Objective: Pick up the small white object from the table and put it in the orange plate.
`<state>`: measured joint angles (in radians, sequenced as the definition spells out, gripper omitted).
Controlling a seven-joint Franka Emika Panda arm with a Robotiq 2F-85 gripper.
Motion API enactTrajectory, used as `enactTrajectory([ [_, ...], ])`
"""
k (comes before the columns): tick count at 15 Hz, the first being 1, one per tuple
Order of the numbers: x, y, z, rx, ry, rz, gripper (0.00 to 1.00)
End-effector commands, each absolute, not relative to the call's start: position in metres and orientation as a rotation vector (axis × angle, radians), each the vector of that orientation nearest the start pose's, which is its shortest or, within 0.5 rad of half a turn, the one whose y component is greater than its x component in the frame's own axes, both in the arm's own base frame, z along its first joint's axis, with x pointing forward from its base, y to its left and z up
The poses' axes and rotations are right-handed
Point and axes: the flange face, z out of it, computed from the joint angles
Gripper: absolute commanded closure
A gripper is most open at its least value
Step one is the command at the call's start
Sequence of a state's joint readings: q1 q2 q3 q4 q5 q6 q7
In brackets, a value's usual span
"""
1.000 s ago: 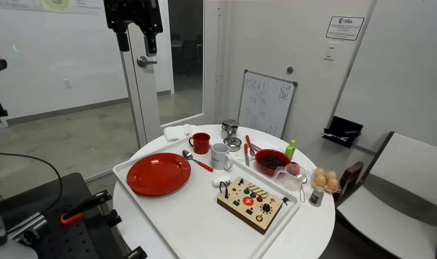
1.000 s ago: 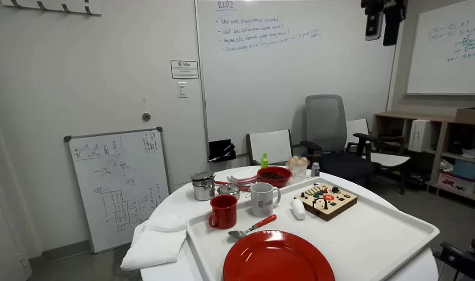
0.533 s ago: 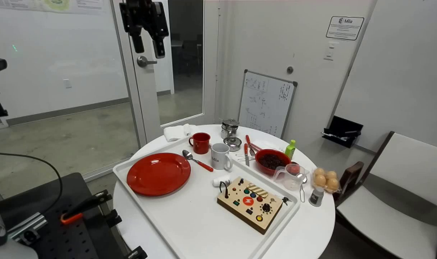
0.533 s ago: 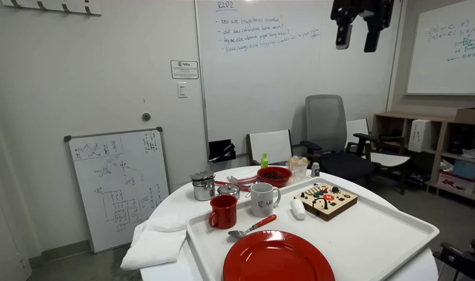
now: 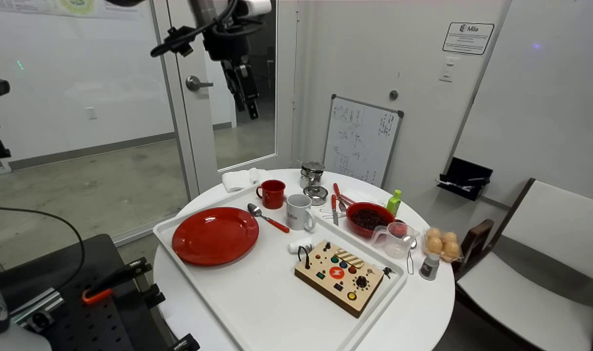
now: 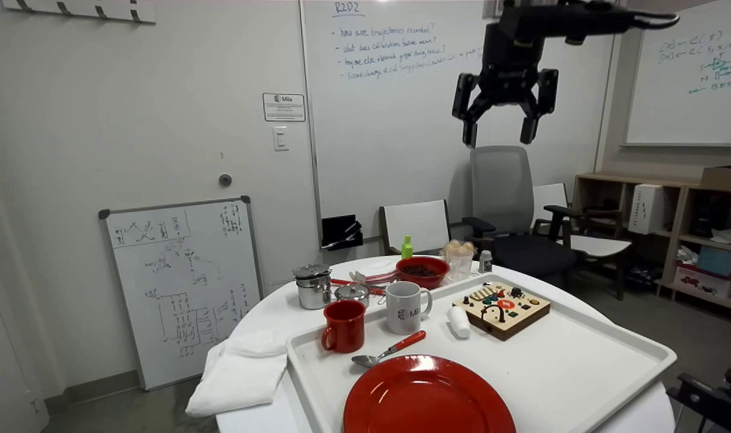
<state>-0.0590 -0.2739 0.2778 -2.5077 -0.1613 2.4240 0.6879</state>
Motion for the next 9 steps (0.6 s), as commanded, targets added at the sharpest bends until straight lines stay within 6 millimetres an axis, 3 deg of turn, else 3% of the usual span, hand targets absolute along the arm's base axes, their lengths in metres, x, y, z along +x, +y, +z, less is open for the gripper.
enactTrajectory([
  [1,0.453,0.081,0.359,-3.148,0.883,-0.315,0.00],
  [2,0.452,0.078,0.352,-3.137,0.933,-0.276,0.00],
  [3,0.450,0.082,0.363,-3.149,0.823,-0.307,0.00],
  [5,0.451,0.079,0.355,-3.147,0.840,-0.279,0.00],
  [8,0.451,0.082,0.359,-3.141,0.816,-0.292,0.00],
  [9,0.459,0.083,0.353,-3.143,0.796,-0.275,0.00],
])
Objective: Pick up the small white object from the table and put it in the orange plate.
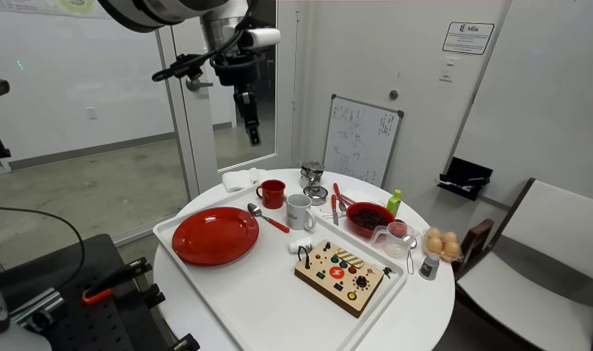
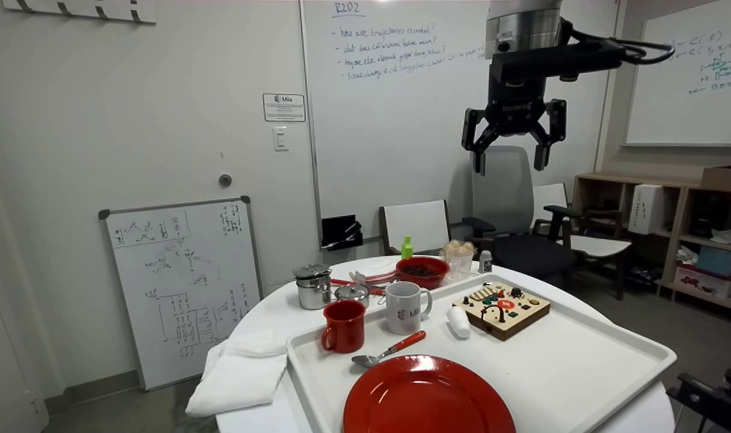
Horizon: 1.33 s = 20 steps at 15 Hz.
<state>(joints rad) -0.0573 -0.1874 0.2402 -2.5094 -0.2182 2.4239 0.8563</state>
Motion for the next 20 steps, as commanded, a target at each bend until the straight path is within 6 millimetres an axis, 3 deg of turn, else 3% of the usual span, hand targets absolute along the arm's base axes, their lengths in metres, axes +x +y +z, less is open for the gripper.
enactTrajectory([
  [1,0.464,0.083,0.348,-3.141,0.777,-0.256,0.00],
  [5,0.489,0.081,0.299,-3.142,0.650,-0.180,0.00],
  [8,0.508,0.076,0.251,-3.140,0.524,-0.107,0.00],
  [14,0.533,0.068,0.171,-3.085,0.293,0.117,0.00],
  [16,0.539,0.065,0.155,-3.062,0.279,0.197,0.00],
  [17,0.524,0.066,0.167,-3.087,0.312,0.140,0.00],
  [20,0.526,0.063,0.158,-3.090,0.312,0.156,0.00],
])
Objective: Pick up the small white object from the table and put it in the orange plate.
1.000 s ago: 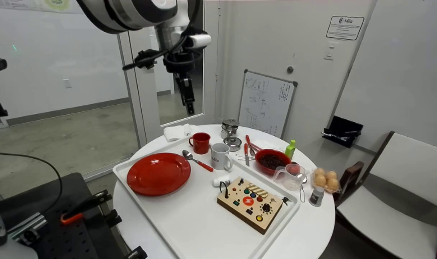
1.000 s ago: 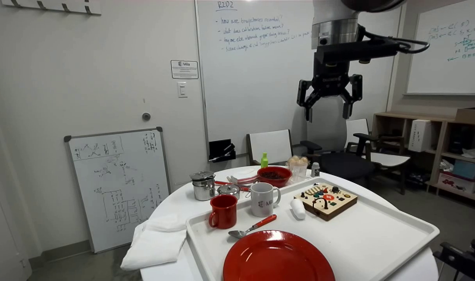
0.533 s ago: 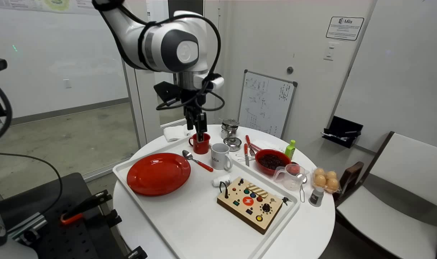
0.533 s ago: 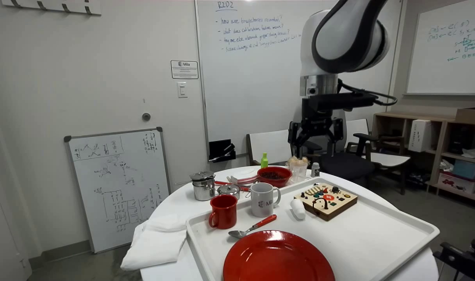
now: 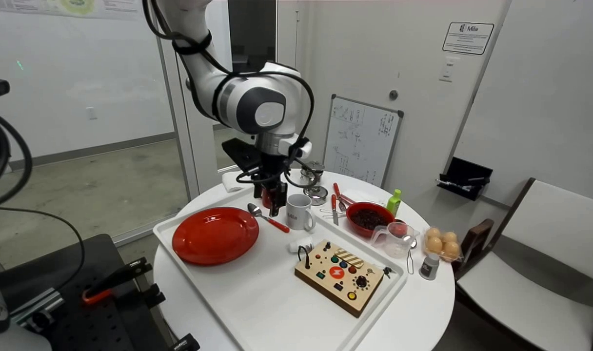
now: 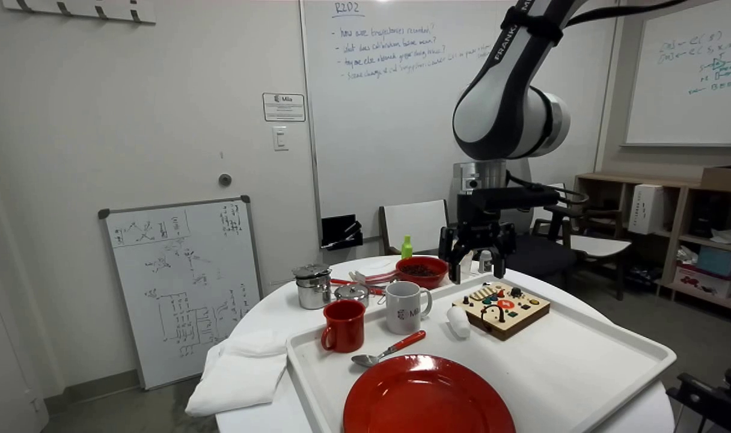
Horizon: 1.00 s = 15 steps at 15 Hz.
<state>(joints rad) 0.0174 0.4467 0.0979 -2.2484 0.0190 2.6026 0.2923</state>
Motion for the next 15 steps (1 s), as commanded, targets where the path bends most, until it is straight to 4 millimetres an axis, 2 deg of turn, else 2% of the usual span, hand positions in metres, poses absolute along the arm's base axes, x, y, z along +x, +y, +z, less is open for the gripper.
enactTrajectory([
  [1,0.526,0.064,0.160,-3.090,0.309,0.151,0.00],
  [3,0.529,0.064,0.158,-3.097,0.340,0.143,0.00],
  [5,0.537,0.062,0.147,-3.100,0.358,0.153,0.00],
  [15,0.591,0.043,0.099,-3.103,0.467,0.081,0.00],
])
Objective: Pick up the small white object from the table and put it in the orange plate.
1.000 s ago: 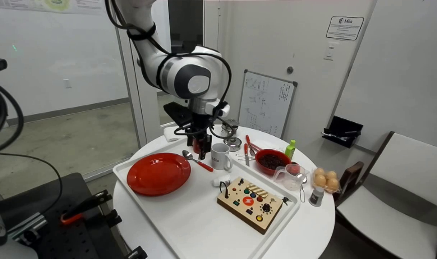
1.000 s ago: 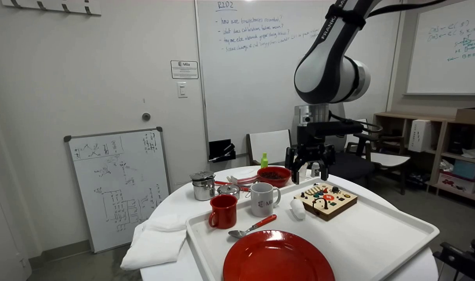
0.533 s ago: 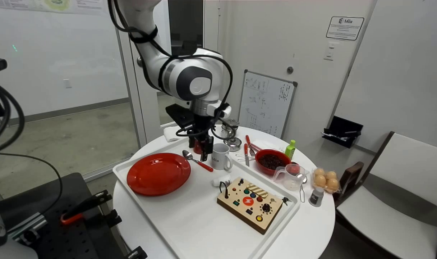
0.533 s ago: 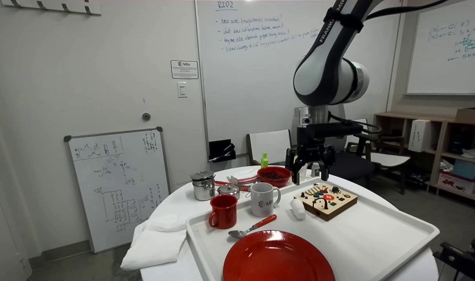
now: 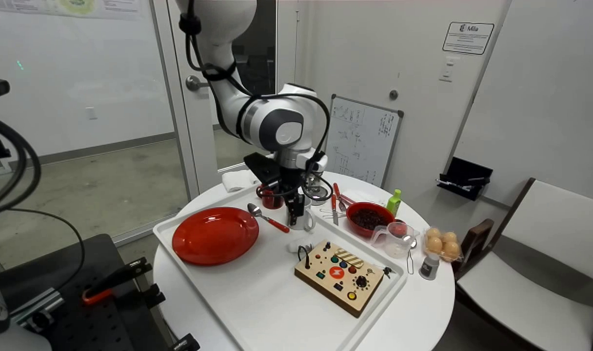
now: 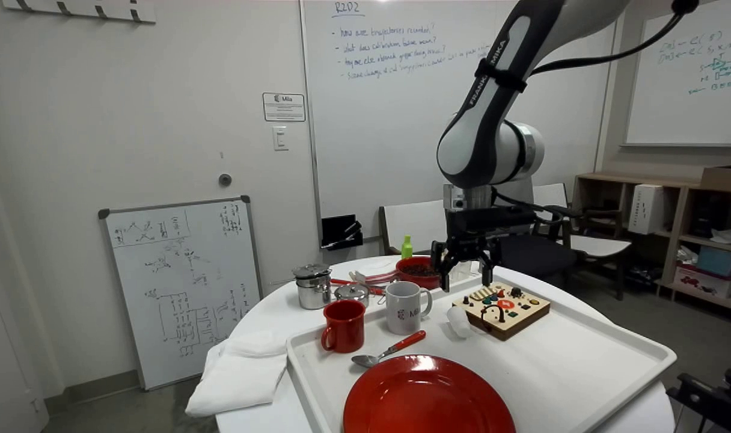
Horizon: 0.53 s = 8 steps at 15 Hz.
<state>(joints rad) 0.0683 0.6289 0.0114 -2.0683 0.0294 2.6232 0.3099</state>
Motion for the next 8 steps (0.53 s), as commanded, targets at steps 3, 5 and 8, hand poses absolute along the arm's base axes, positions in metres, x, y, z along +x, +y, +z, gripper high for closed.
enactTrajectory([
  [3,0.602,0.036,0.082,-3.085,0.543,0.094,0.00],
  [5,0.608,0.034,0.072,-3.079,0.573,0.096,0.00],
  [8,0.615,0.032,0.059,-3.071,0.605,0.109,0.00],
])
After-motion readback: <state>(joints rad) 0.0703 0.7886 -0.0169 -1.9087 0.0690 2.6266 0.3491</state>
